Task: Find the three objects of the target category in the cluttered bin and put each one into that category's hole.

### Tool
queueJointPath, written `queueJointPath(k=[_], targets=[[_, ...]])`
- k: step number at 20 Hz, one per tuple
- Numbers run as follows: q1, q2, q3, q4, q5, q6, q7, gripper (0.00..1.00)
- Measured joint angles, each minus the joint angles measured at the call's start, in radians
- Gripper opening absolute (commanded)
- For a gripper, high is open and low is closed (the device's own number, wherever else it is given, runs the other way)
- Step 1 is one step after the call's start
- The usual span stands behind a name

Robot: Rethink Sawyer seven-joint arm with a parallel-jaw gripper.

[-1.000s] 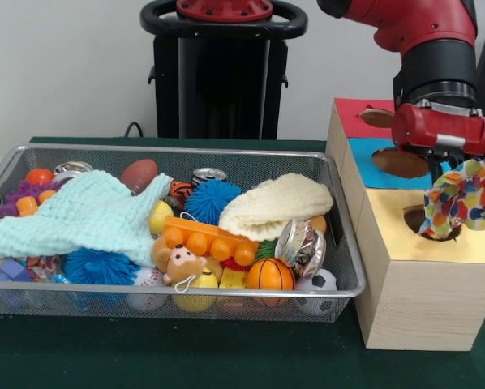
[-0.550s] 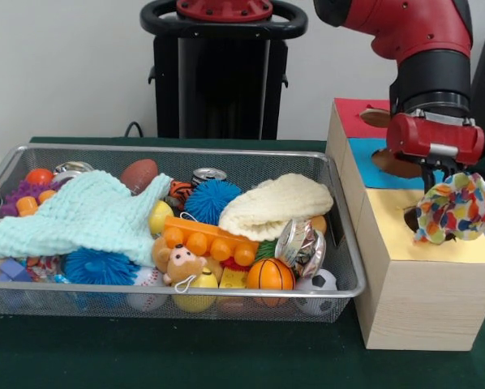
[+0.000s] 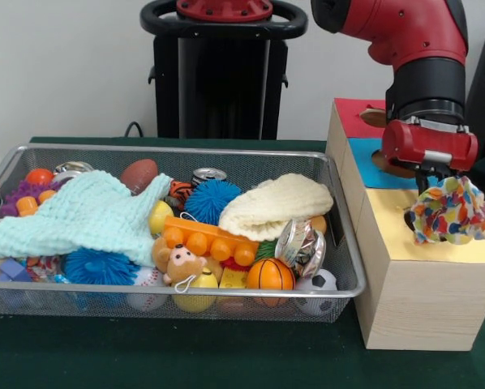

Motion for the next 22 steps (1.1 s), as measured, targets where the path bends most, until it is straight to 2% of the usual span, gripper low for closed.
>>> queueJointPath(k=[20,21,22], targets=[[0.000,0.015,0.005,0.000,0.007,0.000,0.000,0.00],[0.000,0.015,0.005,0.000,0.008,0.000,0.000,1.00],[0.000,0.015,0.005,0.000,0.008,-0.001,0.000,1.00]])
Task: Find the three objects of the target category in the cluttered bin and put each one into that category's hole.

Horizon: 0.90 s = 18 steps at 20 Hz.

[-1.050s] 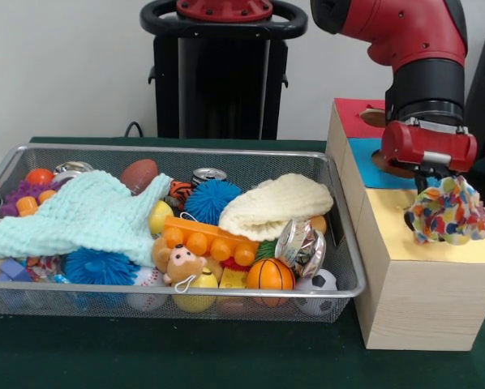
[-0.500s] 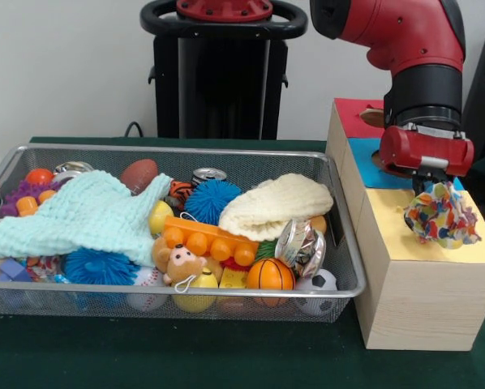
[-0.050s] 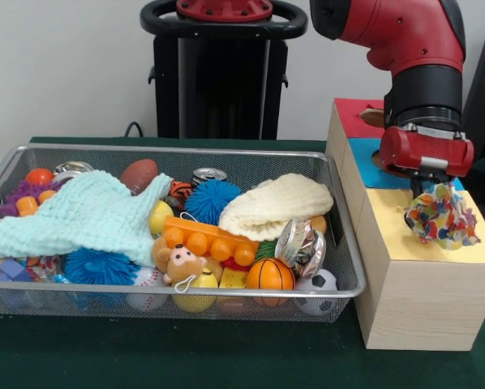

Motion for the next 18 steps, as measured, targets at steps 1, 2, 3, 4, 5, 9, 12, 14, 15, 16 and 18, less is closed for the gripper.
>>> queueJointPath(k=[1,2,3,4,5,9,12,14,15,16,18], targets=[[0.000,0.000,0.000,0.000,0.001,-0.001,0.000,1.00],[0.000,-0.001,0.000,-0.001,0.002,-0.001,0.000,1.00],[0.000,-0.002,0.000,0.000,0.004,0.001,0.000,1.00],[0.001,-0.002,0.000,0.000,0.006,0.001,0.000,1.00],[0.002,-0.002,0.000,0.000,0.010,0.001,0.000,1.00],[0.005,-0.001,0.000,0.000,0.018,0.001,0.000,1.00],[0.005,-0.001,0.000,0.000,0.022,0.001,0.000,1.00],[0.005,-0.001,0.000,0.000,0.024,0.001,0.000,1.00],[0.005,-0.001,0.000,0.000,0.025,0.001,0.000,1.00],[0.005,-0.001,0.000,0.000,0.024,0.001,0.000,1.00],[0.003,-0.002,0.001,0.001,0.024,0.001,0.000,1.00]])
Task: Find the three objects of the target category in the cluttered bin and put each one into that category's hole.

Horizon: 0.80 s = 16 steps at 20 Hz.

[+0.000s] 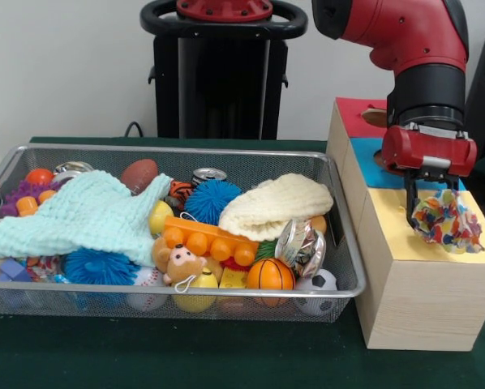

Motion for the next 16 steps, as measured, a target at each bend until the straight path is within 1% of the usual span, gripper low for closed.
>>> queueJointPath(k=[6,16], targets=[[-0.012,-0.016,0.017,0.012,0.000,0.000,0.000,1.00],[-0.042,-0.098,0.063,0.071,0.000,0.000,0.000,1.00]])
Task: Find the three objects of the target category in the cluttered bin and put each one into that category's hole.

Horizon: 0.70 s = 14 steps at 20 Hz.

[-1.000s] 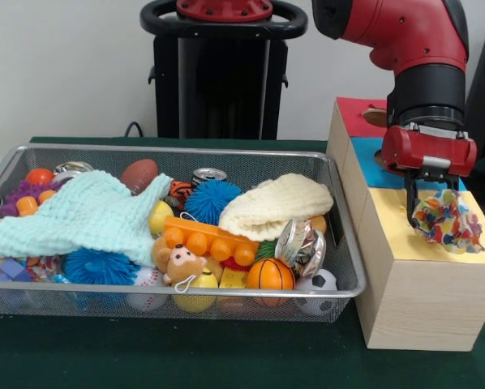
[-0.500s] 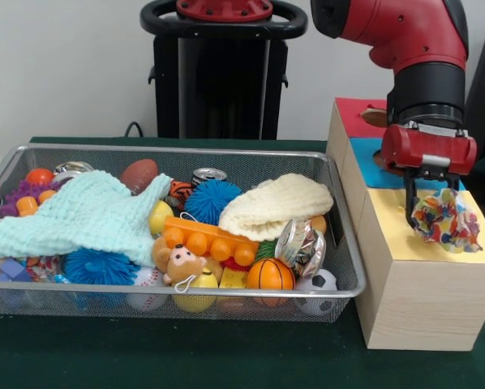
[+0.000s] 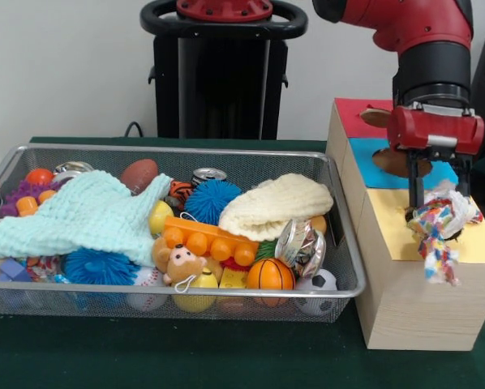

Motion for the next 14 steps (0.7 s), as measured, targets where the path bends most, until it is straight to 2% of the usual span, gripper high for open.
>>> queueJointPath(k=[6,14], targets=[[-0.019,-0.064,0.041,0.021,0.000,0.000,0.000,1.00],[-0.026,-0.095,0.063,0.041,0.000,0.000,0.000,1.00]])
